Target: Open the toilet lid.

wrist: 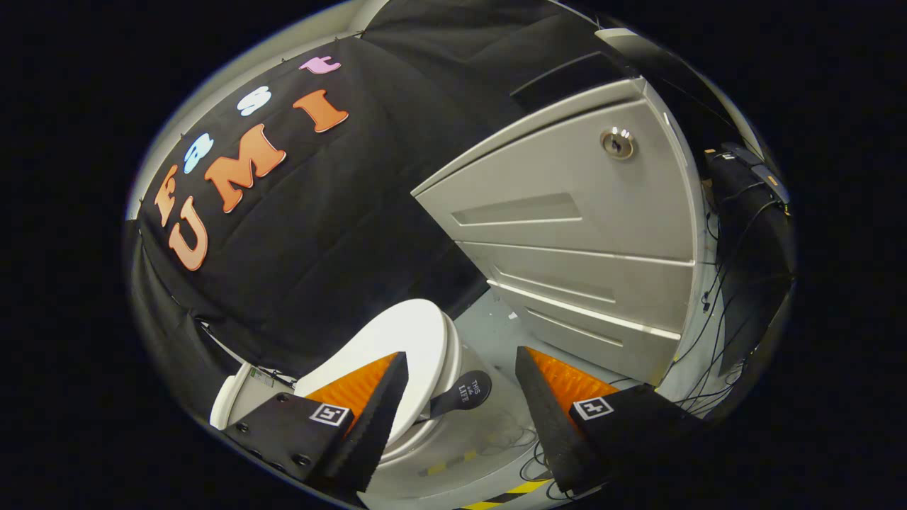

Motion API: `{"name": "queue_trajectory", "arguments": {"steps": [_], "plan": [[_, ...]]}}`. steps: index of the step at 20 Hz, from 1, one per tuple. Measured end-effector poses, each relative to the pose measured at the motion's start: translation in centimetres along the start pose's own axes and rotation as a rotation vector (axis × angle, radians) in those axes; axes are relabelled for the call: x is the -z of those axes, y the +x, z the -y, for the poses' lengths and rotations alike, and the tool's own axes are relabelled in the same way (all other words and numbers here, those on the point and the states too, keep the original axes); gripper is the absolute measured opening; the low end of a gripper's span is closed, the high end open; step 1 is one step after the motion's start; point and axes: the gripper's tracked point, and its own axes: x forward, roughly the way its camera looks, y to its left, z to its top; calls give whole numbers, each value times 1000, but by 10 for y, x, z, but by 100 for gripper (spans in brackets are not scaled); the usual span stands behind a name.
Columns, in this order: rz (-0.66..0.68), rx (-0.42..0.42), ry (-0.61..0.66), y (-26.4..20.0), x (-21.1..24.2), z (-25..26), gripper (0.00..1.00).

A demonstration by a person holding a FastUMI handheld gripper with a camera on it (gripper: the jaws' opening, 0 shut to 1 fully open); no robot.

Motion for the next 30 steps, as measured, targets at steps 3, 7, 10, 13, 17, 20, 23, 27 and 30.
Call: {"name": "queue_trajectory", "arguments": {"steps": [3, 7, 10, 13, 17, 20, 23, 27, 30], "plan": [[-37, 10, 33, 9, 11, 7, 97], [-64, 40, 68, 23, 21, 22, 92], [-84, 13, 127, 35, 27, 19, 81], [-84, -14, 153, 43, 30, 19, 55], [-118, -54, 209, 55, 37, 14, 55], [-106, -81, 211, 49, 31, 11, 41], [-84, -136, 260, 44, 21, 2, 26], [-93, -160, 276, 42, 19, -2, 9], [-79, -164, 232, 38, 16, -7, 9]]}}
